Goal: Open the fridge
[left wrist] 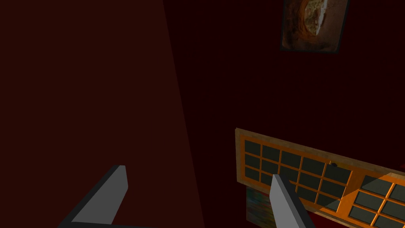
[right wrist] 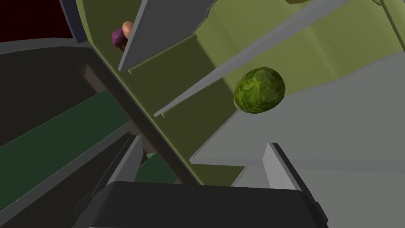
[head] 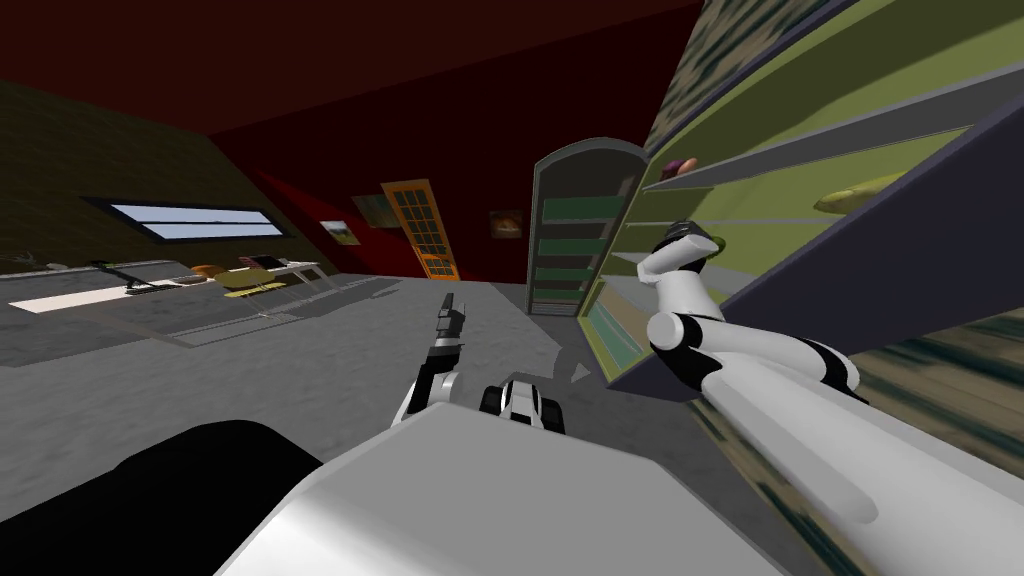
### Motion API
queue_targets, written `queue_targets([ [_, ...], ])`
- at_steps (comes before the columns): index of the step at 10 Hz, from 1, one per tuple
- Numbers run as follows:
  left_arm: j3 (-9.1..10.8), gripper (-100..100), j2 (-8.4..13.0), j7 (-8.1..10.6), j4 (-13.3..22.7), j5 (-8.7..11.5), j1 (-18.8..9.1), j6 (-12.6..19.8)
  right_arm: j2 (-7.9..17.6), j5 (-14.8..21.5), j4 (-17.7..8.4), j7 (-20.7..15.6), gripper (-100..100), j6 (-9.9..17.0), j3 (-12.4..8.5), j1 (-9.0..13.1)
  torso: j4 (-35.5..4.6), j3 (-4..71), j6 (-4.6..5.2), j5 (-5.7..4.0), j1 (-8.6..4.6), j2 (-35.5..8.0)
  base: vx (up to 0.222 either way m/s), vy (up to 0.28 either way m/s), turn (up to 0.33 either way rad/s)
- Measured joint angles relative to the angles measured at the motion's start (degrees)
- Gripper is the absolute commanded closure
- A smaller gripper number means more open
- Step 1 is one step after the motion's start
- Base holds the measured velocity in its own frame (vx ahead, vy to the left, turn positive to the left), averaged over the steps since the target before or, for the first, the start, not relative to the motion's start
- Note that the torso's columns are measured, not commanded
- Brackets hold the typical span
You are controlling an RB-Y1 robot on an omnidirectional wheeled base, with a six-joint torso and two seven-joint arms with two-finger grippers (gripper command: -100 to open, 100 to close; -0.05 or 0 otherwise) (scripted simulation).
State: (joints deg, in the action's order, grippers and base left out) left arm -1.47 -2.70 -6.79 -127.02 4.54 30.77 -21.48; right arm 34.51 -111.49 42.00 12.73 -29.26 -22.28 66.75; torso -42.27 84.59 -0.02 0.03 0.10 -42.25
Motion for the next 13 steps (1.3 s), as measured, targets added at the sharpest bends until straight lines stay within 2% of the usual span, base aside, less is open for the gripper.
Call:
queue_targets([
  [2, -0.01, 0, 0.0, 0.0, 0.0, 0.0, 0.0, 0.0, 4.1, 4.7, -0.2, -1.2, -100, 3.1, 3.2, -2.4, 0.0, 0.0, 0.03, 0.06, 0.18, 0.0, 0.018, 0.101, -0.045],
  [3, -0.01, 0, 0.0, 0.0, 0.0, 0.0, 0.0, 0.0, 4.9, 4.8, 3.3, -4.9, -100, 3.2, 2.8, -5.0, 0.0, 0.0, 0.01, -0.03, -0.13, 0.0, 0.008, 0.02, 0.017],
  [4, 0.0, 0, 0.0, 0.0, 0.0, 0.0, 0.0, 0.0, 6.9, 8.5, 0.7, -3.3, -100, 3.3, 4.0, -5.8, 0.0, 0.0, 0.03, -0.12, -0.38, 0.0, 0.001, -0.006, 0.01],
  [5, 0.0, 0, 0.0, 0.0, 0.0, 0.0, 0.0, 0.0, 9.4, 11.7, -1.6, -1.6, -100, 3.8, 4.6, -5.7, 0.0, 0.0, 0.06, -0.12, -0.38, -0.1, 0.0, -0.017, -0.004],
  [6, 0.01, 0, 0.0, 0.0, 0.0, 0.0, 0.0, 0.0, 11.6, 16.2, -2.5, 0.7, -100, 3.6, 5.6, -6.7, 0.0, -0.1, 0.04, -0.1, -0.27, -0.1, 0.001, -0.015, -0.007],
  [7, 0.01, 0, 0.0, 0.0, 0.0, 0.0, 0.0, 0.0, 11.8, 16.5, 0.1, -1.0, -100, 3.5, 4.0, -8.9, 0.0, 0.0, 0.01, -0.04, -0.11, 0.0, -0.001, -0.008, -0.001],
  [8, 0.0, 0, 0.0, 0.0, 0.0, 0.0, 0.0, 0.0, 12.1, 16.9, 1.2, -3.0, -100, 3.6, 3.6, -10.5, 0.0, 0.0, 0.0, 0.0, -0.02, 0.0, 0.01, 0.098, 0.262],
  [10, -0.01, 0, 0.0, 0.0, 0.0, 0.0, 0.0, 0.0, 15.3, 19.8, 3.3, -6.9, -100, 6.4, 6.2, -14.6, 0.0, 0.0, 0.02, 0.1, 0.27, 0.0, 0.012, 0.1, 0.1],
  [11, -0.01, 0, 0.0, 0.0, 0.0, 0.0, 0.0, 0.0, 16.6, 20.7, 3.9, -9.2, -100, 7.3, 6.3, -16.4, 0.0, 0.0, 0.07, -0.02, -0.14, 0.0, 0.013, 0.018, 0.002],
  [12, 0.0, 0, 0.0, 0.0, 0.0, 0.0, 0.0, 0.0, 17.7, 21.2, 5.5, -10.6, -100, 7.5, 5.7, -19.7, 0.0, -0.1, 0.08, -0.15, -0.43, -0.1, 0.005, -0.007, -0.009],
  [13, 0.01, 0, 0.0, 0.0, 0.0, 0.0, 0.0, 0.0, 19.0, 22.2, 5.0, -10.7, -100, 7.6, 5.9, -21.8, 0.0, -0.1, 0.05, -0.15, -0.44, -0.1, -0.002, -0.017, -0.003],
])
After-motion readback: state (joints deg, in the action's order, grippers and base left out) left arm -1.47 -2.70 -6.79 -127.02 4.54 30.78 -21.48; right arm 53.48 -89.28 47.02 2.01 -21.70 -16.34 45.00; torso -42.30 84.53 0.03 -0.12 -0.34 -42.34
